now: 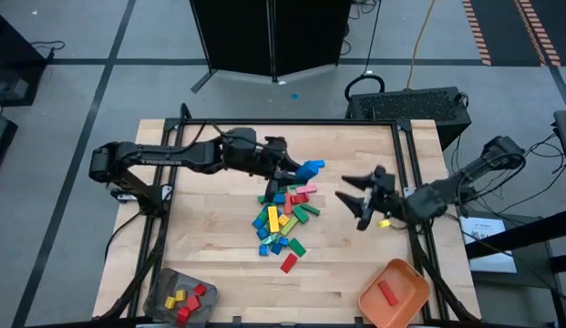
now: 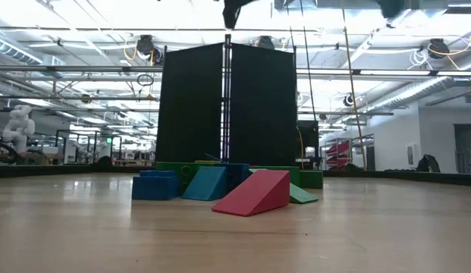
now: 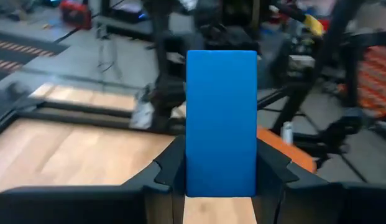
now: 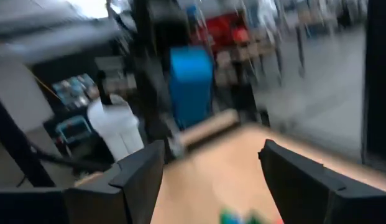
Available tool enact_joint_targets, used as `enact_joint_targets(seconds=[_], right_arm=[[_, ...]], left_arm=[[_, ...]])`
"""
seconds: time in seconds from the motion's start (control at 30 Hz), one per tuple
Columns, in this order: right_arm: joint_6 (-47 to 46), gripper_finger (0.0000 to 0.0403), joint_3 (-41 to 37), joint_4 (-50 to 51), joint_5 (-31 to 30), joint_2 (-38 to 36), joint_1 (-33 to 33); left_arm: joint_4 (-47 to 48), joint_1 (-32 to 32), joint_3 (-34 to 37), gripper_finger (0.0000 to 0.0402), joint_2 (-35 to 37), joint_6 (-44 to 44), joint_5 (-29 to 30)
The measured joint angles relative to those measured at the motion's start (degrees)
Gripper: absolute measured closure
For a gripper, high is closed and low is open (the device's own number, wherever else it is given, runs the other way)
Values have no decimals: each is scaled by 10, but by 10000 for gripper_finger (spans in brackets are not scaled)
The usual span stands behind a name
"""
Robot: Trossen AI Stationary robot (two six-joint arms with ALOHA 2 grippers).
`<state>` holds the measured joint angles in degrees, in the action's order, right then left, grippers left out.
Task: Sort blocks by size
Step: Put the blue rectangular block into the orange bin
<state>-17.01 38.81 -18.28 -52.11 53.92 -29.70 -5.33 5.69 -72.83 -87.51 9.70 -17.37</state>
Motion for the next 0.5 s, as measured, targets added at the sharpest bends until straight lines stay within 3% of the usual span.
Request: enact_joint_targets(seconds=[0.1, 0.23, 0.5], right_arm=[[127, 147, 3, -88, 32, 0, 23], [220, 142, 36, -76, 47, 14, 42], [267, 116, 141, -14, 132, 95, 83]], left_arm=[[-39, -8, 0, 286, 0, 0, -20], [-86, -13, 0, 286, 0, 1, -25], [-121, -13, 1, 286, -19, 3, -25]])
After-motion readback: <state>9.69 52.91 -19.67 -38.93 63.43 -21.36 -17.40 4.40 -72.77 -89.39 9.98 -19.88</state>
